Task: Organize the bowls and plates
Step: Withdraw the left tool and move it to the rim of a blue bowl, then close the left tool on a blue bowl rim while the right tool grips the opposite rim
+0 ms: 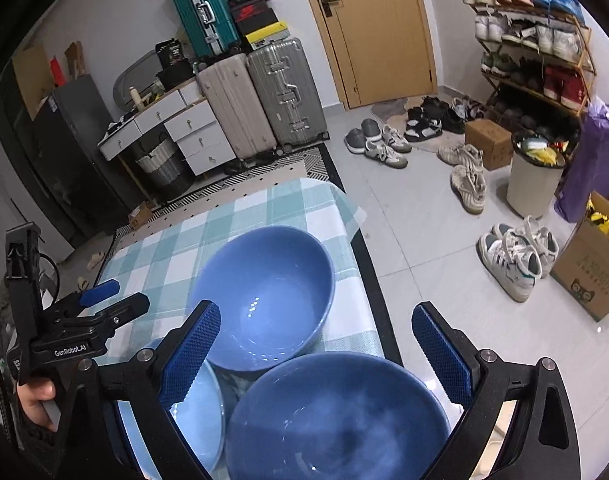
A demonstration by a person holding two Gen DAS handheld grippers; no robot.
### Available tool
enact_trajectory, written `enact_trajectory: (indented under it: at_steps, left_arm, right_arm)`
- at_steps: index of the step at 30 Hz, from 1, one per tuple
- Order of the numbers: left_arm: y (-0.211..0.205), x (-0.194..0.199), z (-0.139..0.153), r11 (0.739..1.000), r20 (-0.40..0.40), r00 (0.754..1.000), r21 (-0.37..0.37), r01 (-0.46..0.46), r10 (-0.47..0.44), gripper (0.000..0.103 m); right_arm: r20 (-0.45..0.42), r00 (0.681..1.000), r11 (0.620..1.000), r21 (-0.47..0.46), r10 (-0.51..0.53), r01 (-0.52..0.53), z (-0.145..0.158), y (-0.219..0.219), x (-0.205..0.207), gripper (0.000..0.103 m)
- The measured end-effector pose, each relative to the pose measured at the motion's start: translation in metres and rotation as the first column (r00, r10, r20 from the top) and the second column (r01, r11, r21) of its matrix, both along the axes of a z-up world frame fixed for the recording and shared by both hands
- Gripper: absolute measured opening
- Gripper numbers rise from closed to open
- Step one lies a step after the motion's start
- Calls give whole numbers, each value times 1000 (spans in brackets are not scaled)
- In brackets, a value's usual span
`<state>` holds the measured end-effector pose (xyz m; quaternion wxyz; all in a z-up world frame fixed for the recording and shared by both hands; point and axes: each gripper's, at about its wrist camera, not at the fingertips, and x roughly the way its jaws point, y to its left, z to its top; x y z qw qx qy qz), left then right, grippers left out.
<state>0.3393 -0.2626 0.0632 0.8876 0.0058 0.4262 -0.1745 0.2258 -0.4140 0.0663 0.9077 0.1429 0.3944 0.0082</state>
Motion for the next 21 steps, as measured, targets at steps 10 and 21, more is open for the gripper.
enact_trajectory:
  at_steps: [10,21]
  left_arm:
    - [-16,22,-28,1000,-76,997,1,23,-23,78]
    - [-23,41,-54,999,-154,987,-41,26,-32,71]
  right_arm:
    - [-43,999,999,46,16,-14,-21,-8,21,83]
    - [-117,991,996,73,58,-50,-46,2,46,70]
